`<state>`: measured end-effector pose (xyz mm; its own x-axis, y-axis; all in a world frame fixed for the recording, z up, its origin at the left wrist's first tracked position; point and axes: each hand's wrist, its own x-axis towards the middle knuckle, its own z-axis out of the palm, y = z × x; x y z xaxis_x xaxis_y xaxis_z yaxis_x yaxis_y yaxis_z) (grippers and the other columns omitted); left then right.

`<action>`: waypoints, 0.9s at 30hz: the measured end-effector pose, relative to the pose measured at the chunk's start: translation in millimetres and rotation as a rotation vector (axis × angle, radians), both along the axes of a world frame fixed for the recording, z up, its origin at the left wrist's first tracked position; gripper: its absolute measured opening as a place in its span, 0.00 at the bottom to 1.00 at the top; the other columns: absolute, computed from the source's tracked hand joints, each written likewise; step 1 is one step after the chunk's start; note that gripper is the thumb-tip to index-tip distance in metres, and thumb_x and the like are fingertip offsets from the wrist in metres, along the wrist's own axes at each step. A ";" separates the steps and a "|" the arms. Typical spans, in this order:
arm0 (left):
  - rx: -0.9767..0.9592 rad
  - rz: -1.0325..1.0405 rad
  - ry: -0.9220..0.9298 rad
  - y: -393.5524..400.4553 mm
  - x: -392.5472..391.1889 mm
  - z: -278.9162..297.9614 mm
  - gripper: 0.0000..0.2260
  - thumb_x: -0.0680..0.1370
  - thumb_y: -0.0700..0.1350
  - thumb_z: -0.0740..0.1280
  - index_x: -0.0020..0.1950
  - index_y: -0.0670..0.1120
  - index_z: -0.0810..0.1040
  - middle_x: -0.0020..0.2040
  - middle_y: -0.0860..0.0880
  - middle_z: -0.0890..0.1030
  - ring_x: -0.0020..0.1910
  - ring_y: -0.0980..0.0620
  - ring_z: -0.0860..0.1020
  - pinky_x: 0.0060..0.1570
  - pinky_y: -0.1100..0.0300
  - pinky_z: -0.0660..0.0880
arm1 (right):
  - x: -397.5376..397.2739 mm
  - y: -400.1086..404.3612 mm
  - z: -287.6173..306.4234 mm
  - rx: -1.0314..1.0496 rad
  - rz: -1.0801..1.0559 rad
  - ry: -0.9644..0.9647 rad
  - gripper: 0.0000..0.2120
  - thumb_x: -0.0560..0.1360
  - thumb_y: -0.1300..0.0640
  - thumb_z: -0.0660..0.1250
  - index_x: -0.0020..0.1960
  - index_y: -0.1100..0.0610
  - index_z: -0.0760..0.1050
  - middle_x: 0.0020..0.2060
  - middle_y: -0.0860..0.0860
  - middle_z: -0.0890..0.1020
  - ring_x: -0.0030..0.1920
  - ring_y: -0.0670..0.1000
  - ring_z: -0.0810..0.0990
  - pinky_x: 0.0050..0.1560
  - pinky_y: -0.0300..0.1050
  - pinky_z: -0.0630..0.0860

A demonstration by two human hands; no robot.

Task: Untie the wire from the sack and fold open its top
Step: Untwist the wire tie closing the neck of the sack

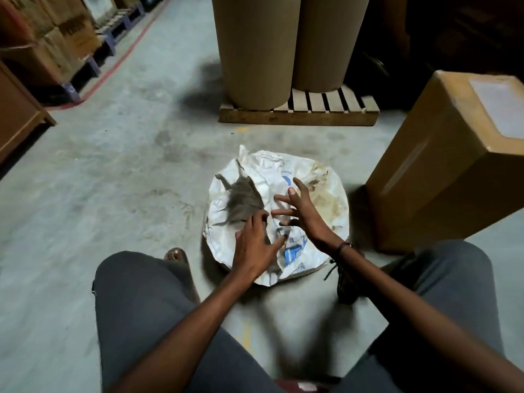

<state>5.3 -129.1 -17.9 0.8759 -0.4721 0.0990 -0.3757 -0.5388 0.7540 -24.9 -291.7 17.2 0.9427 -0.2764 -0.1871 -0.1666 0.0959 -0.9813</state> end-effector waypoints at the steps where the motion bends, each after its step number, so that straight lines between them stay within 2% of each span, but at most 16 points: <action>1: -0.119 0.064 0.060 -5.7 5.9 4.6 0.18 0.75 0.48 0.76 0.60 0.50 0.72 0.54 0.51 0.81 0.50 0.51 0.82 0.53 0.46 0.81 | 7.8 -3.3 1.8 -0.042 0.026 -0.012 0.35 0.75 0.31 0.62 0.78 0.36 0.53 0.66 0.49 0.80 0.57 0.54 0.87 0.54 0.52 0.83; 3: -0.284 0.175 0.152 -10.8 27.2 14.4 0.15 0.75 0.40 0.76 0.56 0.48 0.74 0.46 0.52 0.84 0.44 0.55 0.84 0.48 0.52 0.83 | 21.9 -15.8 2.8 -0.235 0.053 -0.064 0.35 0.78 0.35 0.64 0.80 0.41 0.55 0.65 0.47 0.81 0.56 0.49 0.87 0.55 0.53 0.82; 5: -0.348 0.209 0.151 -10.6 52.2 27.7 0.17 0.74 0.39 0.77 0.55 0.50 0.73 0.42 0.54 0.86 0.42 0.60 0.84 0.44 0.65 0.80 | 30.7 -34.4 0.1 -0.472 0.067 -0.123 0.35 0.77 0.39 0.70 0.79 0.39 0.58 0.68 0.41 0.77 0.61 0.44 0.82 0.59 0.50 0.81; 8: -0.364 0.139 0.120 -16.5 89.3 52.8 0.17 0.74 0.40 0.77 0.53 0.50 0.71 0.41 0.54 0.87 0.43 0.62 0.85 0.42 0.72 0.75 | 44.4 -60.1 -5.8 -0.695 0.194 -0.176 0.49 0.68 0.36 0.79 0.81 0.39 0.55 0.78 0.35 0.65 0.75 0.40 0.69 0.72 0.45 0.70; 10: -0.361 0.052 0.081 -28.4 114.3 67.0 0.17 0.73 0.38 0.77 0.53 0.47 0.71 0.41 0.52 0.87 0.41 0.63 0.84 0.40 0.74 0.72 | 60.9 -66.9 -10.8 -0.745 0.236 -0.222 0.56 0.63 0.32 0.81 0.82 0.41 0.53 0.78 0.36 0.66 0.77 0.39 0.67 0.74 0.43 0.68; 11: -0.358 -0.001 0.055 -35.2 123.6 74.3 0.17 0.73 0.37 0.77 0.53 0.46 0.71 0.40 0.51 0.87 0.40 0.63 0.84 0.40 0.74 0.72 | 68.2 -64.8 -13.2 -0.772 0.211 -0.236 0.56 0.62 0.31 0.80 0.81 0.40 0.54 0.75 0.38 0.72 0.74 0.38 0.71 0.72 0.41 0.71; 12: -0.339 -0.051 0.024 -43.1 133.8 81.4 0.17 0.73 0.37 0.77 0.53 0.46 0.72 0.40 0.51 0.87 0.40 0.63 0.84 0.40 0.72 0.73 | 78.0 -62.2 -15.3 -0.809 0.157 -0.246 0.51 0.64 0.29 0.78 0.79 0.39 0.56 0.67 0.39 0.79 0.67 0.37 0.77 0.65 0.40 0.76; 13: -0.304 -0.086 -0.012 -51.1 142.7 88.0 0.17 0.73 0.38 0.77 0.52 0.47 0.72 0.40 0.52 0.87 0.39 0.62 0.83 0.40 0.70 0.74 | 88.0 -61.0 -16.7 -0.871 0.082 -0.254 0.43 0.67 0.29 0.75 0.76 0.39 0.60 0.56 0.42 0.84 0.56 0.38 0.82 0.56 0.42 0.81; 15: -0.232 -0.103 -0.095 -63.0 157.5 96.8 0.16 0.73 0.42 0.78 0.53 0.49 0.72 0.41 0.54 0.86 0.39 0.59 0.81 0.41 0.63 0.76 | 111.2 -65.1 -17.2 -0.985 -0.067 -0.271 0.28 0.73 0.33 0.71 0.67 0.41 0.67 0.36 0.45 0.83 0.34 0.43 0.79 0.38 0.51 0.79; 17: -0.225 -0.007 -0.172 -59.5 159.9 97.5 0.17 0.73 0.49 0.79 0.53 0.50 0.73 0.46 0.56 0.84 0.46 0.56 0.81 0.51 0.52 0.79 | 129.3 -74.2 -13.6 -0.912 -0.164 -0.272 0.20 0.73 0.36 0.72 0.59 0.44 0.73 0.30 0.47 0.81 0.30 0.47 0.78 0.33 0.54 0.77; 19: -0.219 0.148 -0.258 -48.4 163.2 87.4 0.22 0.70 0.59 0.79 0.55 0.52 0.73 0.52 0.57 0.81 0.53 0.53 0.79 0.58 0.44 0.77 | 148.8 -90.0 -11.8 -0.664 -0.296 -0.252 0.15 0.72 0.40 0.75 0.51 0.49 0.79 0.33 0.50 0.84 0.34 0.53 0.82 0.36 0.56 0.78; 21: -0.141 0.235 -0.254 -35.1 166.8 74.0 0.32 0.64 0.69 0.78 0.59 0.54 0.72 0.59 0.56 0.77 0.60 0.51 0.76 0.62 0.45 0.74 | 161.8 -105.9 -13.3 -0.413 -0.464 -0.192 0.13 0.71 0.45 0.78 0.46 0.54 0.83 0.36 0.51 0.87 0.35 0.51 0.83 0.36 0.53 0.79; 23: 0.003 0.254 -0.152 -28.1 171.9 63.7 0.42 0.58 0.75 0.75 0.65 0.56 0.70 0.66 0.53 0.72 0.67 0.50 0.71 0.64 0.50 0.68 | 168.5 -123.0 -14.0 -0.232 -0.606 -0.130 0.12 0.71 0.48 0.79 0.42 0.55 0.82 0.31 0.45 0.83 0.30 0.46 0.79 0.31 0.44 0.76; 25: 0.155 0.237 -0.068 -27.3 170.3 54.3 0.45 0.57 0.74 0.77 0.69 0.57 0.69 0.70 0.51 0.69 0.71 0.48 0.69 0.67 0.49 0.66 | 169.8 -137.7 -14.5 -0.097 -0.697 -0.070 0.13 0.72 0.49 0.79 0.41 0.57 0.79 0.29 0.46 0.76 0.30 0.47 0.74 0.31 0.43 0.74; 27: 0.215 0.202 0.000 -29.9 167.9 46.6 0.36 0.64 0.67 0.79 0.67 0.55 0.73 0.67 0.50 0.76 0.68 0.46 0.74 0.68 0.44 0.70 | 168.6 -144.4 -11.7 0.018 -0.713 -0.044 0.14 0.73 0.51 0.78 0.45 0.59 0.78 0.34 0.50 0.74 0.35 0.51 0.71 0.34 0.45 0.73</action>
